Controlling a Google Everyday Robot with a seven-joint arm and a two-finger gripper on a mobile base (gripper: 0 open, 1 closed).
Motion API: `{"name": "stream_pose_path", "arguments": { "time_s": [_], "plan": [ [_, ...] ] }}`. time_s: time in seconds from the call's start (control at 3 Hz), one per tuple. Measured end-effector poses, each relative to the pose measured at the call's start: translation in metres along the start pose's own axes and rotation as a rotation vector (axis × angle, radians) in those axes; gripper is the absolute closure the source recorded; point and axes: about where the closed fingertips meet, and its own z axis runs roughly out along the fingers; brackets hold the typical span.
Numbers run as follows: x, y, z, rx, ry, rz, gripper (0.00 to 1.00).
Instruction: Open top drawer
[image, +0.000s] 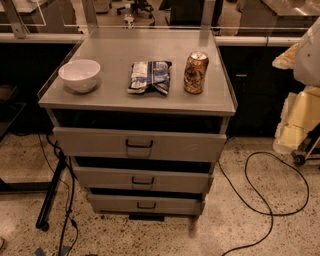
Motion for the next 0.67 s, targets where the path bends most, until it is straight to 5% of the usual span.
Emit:
{"name": "stream_pose_path", "arguments": {
  "time_s": [0.67],
  "plan": [
    [-0.005,0.001,0.012,-0.004,-0.021,0.003,0.0]
  ]
}}
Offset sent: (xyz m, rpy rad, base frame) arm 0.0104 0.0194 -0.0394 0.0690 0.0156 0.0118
